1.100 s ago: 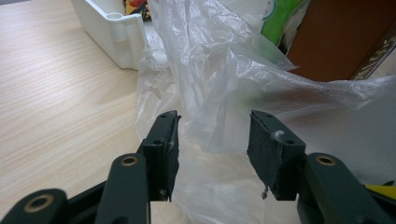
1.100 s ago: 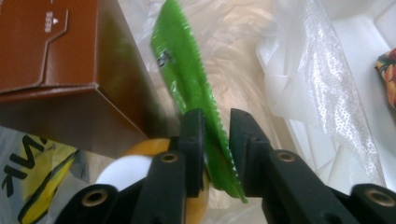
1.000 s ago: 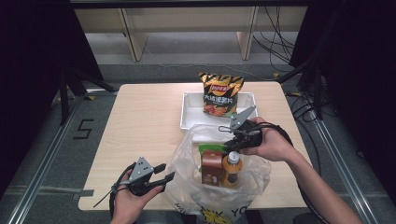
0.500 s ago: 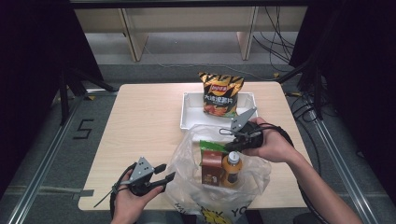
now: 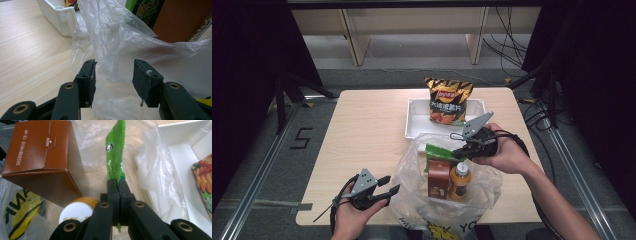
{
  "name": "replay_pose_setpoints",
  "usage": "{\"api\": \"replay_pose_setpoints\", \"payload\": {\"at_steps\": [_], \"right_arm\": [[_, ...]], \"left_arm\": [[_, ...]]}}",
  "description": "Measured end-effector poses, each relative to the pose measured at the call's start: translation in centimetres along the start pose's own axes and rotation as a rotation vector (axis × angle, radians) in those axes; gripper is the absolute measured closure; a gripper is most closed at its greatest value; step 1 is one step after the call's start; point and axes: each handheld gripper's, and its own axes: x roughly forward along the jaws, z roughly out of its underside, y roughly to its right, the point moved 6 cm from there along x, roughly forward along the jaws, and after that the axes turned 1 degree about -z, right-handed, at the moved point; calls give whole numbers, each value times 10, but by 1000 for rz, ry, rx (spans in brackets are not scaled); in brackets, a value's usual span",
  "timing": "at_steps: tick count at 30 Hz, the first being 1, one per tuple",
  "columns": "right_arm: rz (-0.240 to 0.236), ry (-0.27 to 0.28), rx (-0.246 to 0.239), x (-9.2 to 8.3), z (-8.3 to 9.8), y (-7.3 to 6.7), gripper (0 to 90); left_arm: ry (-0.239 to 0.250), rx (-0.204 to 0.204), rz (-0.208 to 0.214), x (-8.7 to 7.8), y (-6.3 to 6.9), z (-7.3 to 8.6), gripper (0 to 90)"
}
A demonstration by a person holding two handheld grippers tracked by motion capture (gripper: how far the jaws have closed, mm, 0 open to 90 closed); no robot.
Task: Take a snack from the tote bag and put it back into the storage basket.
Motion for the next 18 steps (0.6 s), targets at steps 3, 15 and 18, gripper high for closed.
{"api": "replay_pose_setpoints", "payload": {"at_steps": [3,15,18], "right_arm": [[2,15,14,-3,-1,0,900],[18,88,43,-12,-2,1,900],[23,103,44,-14,-3,2,900]], "left_arm": [[0,-2,0,0,0,0,524],[-4,2,-3,1,1,0,524],[-4,-4,-3,1,1,0,524]]}}
